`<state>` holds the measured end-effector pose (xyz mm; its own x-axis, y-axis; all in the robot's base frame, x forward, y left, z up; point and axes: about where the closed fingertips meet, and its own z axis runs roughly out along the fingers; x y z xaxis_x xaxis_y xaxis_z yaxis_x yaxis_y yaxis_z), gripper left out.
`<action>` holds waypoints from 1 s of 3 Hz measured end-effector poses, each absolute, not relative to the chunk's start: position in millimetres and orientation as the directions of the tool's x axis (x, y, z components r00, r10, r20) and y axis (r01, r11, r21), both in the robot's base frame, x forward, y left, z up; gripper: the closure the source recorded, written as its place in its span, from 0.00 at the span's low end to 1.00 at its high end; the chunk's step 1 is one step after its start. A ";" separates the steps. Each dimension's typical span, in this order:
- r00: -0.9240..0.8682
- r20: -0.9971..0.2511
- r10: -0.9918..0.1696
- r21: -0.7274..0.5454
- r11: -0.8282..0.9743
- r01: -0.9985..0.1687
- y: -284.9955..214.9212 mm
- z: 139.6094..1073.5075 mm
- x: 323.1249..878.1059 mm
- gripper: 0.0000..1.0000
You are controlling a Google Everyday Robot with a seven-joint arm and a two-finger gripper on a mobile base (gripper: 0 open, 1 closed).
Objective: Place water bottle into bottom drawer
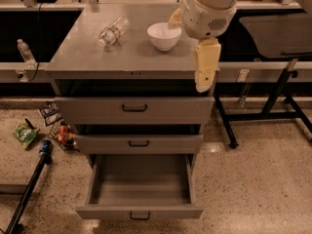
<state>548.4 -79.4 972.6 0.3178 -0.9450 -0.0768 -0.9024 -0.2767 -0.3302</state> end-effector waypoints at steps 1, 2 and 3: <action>0.387 -0.037 -0.922 -0.370 -0.347 -0.862 -69.1 975.5 572.8 0.00; 0.544 0.073 -0.836 -0.439 -0.516 -0.735 -37.8 984.5 634.9 0.00; 0.681 0.127 -0.721 -0.403 -0.665 -0.629 1.5 970.1 682.4 0.00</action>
Offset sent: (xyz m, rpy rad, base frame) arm 0.1602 0.0842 0.0283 -0.1891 -0.3317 0.5652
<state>682.4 1.5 970.1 0.6814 -0.7209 0.1265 -0.6286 -0.6650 -0.4034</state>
